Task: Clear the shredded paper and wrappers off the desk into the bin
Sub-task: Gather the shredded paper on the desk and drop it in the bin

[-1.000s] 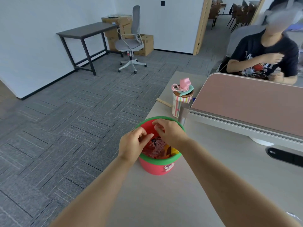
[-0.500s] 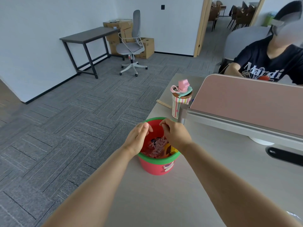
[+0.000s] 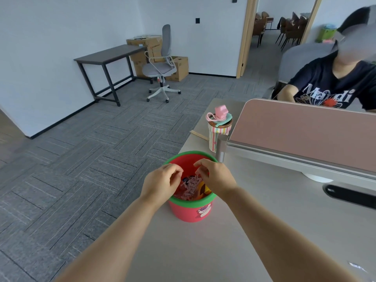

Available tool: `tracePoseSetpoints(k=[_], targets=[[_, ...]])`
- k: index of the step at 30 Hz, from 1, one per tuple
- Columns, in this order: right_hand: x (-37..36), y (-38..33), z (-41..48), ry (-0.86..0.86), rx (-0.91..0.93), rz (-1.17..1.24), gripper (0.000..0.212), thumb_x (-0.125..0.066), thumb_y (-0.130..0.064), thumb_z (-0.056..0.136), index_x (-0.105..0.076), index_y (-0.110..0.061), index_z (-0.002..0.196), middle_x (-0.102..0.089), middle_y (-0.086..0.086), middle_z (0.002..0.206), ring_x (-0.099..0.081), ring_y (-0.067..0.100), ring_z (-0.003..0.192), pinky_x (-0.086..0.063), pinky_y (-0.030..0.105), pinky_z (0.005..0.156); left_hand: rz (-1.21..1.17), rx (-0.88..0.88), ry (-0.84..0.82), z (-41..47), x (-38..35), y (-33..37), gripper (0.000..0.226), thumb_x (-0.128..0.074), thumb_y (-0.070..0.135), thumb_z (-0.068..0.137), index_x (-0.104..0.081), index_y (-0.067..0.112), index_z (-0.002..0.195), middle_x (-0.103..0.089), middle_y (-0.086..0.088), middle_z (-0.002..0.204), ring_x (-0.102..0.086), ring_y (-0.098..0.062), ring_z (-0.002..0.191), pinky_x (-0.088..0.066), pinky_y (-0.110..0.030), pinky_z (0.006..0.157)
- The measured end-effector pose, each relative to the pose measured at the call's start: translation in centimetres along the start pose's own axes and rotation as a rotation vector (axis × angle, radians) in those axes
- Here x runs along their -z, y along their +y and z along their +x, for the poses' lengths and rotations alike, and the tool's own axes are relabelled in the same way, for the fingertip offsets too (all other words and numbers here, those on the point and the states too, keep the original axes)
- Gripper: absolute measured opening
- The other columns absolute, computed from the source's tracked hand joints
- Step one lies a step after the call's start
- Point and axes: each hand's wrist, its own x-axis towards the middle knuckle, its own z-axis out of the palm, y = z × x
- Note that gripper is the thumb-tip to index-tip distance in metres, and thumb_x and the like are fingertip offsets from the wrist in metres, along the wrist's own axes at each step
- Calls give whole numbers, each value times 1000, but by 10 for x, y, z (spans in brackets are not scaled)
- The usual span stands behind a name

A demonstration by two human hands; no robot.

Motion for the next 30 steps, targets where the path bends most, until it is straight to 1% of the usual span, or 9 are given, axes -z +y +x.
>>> tracePoseSetpoints(k=[6, 10, 15, 18, 20, 21, 23, 26, 30], targets=[[28, 17, -40, 202, 151, -44, 5, -64, -8, 80, -67, -10, 84, -69, 6, 81, -62, 23, 71, -54, 37, 62, 11, -143, 69, -9, -14, 48, 22, -46, 23, 81, -58, 10, 70, -58, 2, 63, -49, -15, 48, -35, -24, 40], [52, 62, -102, 228, 20, -49, 6, -62, -9, 81, -66, -12, 84, -66, 4, 87, -62, 24, 77, -52, 32, 63, -28, -229, 28, -21, -52, 101, 17, -47, 19, 78, -56, 10, 67, -55, -2, 60, -48, -20, 50, -34, -27, 41], [101, 127, -213, 241, -193, -97, 13, -60, -3, 79, -67, -13, 83, -67, 3, 85, -63, 22, 75, -52, 31, 60, -129, -268, -196, -51, -127, 182, 18, -44, 21, 79, -56, 12, 69, -55, -3, 64, -53, -22, 55, -41, -27, 43], [138, 166, -290, 242, -279, -181, 14, -55, -6, 76, -66, -12, 83, -68, 4, 86, -61, 29, 80, -52, 33, 64, -144, -285, -337, -82, -183, 232, 24, -45, 29, 78, -60, 11, 83, -63, -5, 80, -59, -24, 73, -51, -31, 51], [159, 192, -346, 264, -354, -253, 19, -50, -15, 77, -66, -12, 88, -68, 5, 93, -59, 31, 84, -52, 36, 70, -108, -327, -421, -108, -221, 259, 42, -46, 38, 77, -58, 7, 105, -64, -12, 107, -56, -28, 99, -52, -38, 75], [168, 204, -375, 281, -403, -292, 25, -47, -22, 79, -65, -13, 92, -67, 6, 98, -58, 32, 87, -51, 39, 74, -63, -343, -477, -123, -239, 269, 54, -47, 45, 77, -52, 7, 116, -58, -16, 121, -49, -33, 112, -47, -44, 87], [184, 226, -435, 330, -526, -389, 36, -41, -33, 80, -62, -13, 102, -63, 9, 111, -55, 33, 99, -46, 42, 83, 53, -329, -603, -153, -267, 286, 74, -44, 60, 74, -35, 15, 133, -39, -16, 141, -28, -37, 128, -36, -60, 90], [203, 254, -522, 386, -787, -545, 49, -39, -41, 81, -52, -14, 120, -51, 12, 132, -36, 29, 124, -26, 47, 102, 170, -254, -724, -186, -295, 305, 89, -38, 73, 68, -24, 23, 141, -25, -12, 147, -17, -38, 131, -30, -70, 87], [229, 280, -600, 350, -1158, -593, 66, -49, -44, 86, -27, -15, 140, -16, 9, 153, -4, 27, 140, -1, 58, 107, 301, -177, -780, -188, -315, 338, 98, -20, 81, 68, -32, 17, 141, -25, -17, 148, -17, -42, 133, -21, -65, 96]])
